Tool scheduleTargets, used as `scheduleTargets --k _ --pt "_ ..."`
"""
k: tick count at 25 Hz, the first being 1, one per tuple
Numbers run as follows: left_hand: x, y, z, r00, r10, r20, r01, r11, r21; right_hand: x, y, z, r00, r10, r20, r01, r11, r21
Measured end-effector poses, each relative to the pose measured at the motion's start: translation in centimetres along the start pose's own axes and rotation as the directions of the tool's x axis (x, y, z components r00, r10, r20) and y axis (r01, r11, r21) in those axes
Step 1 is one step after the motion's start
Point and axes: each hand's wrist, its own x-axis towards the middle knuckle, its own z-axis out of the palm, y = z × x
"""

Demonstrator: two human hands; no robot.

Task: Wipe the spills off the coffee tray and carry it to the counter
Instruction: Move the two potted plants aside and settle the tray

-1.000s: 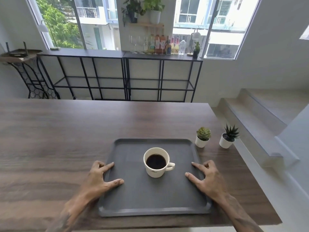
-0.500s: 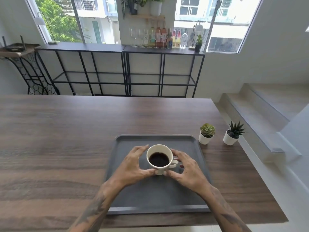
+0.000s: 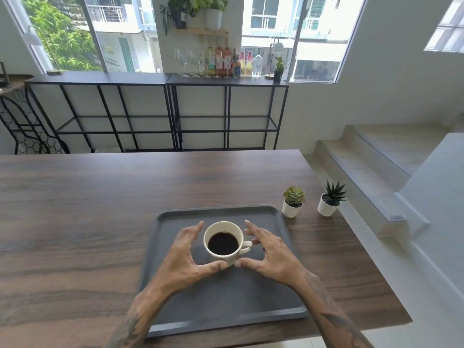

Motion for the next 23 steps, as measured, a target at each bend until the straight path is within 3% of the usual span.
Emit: scheduleTargets --k 3,5,7,8,10,12,16,23 --pt "0.4 3.5 -2.3 0.93 0.18 -0.32 -0.176 0.984 0.043 -2.4 1.3 -4.2 0.942 0.121 -0.312 -0.045 0.97 0.238" --pt "1.7 7.9 -2.3 0.866 0.23 -0.445 -0.23 0.972 0.055 -3.6 3.3 -8.0 0.777 0.312 -0.546 -0.091 0.915 0.393" --pt "4.2 12.1 0.2 0.915 0.119 -0.386 -0.144 0.989 -0.035 -3.7 7.0 -11.7 0.599 0.446 -0.665 -0.185 0.885 0.428" --pt "5.8 13.6 2.2 0.957 0.05 -0.285 -0.071 0.996 -0.061 -3.2 8.9 -13.1 0.556 0.493 -0.669 -0.244 0.867 0.435" --pt "9.4 14.9 7.0 0.995 -0.096 -0.037 0.094 0.993 -0.064 -1.6 12.5 -15.0 0.589 0.553 -0.589 -0.351 0.832 0.431" --pt "12.4 15.2 11.2 0.969 -0.216 0.12 0.224 0.973 -0.059 0.2 14.9 -15.9 0.687 0.548 -0.478 -0.38 0.831 0.406" --pt "15.7 14.6 16.7 0.947 -0.308 0.089 0.316 0.944 -0.096 2.9 17.1 -15.6 0.821 0.446 -0.357 -0.327 0.879 0.347" --pt "17.2 12.2 19.7 0.951 -0.31 0.004 0.307 0.941 -0.141 4.0 17.1 -15.0 0.855 0.302 -0.421 -0.233 0.95 0.209"
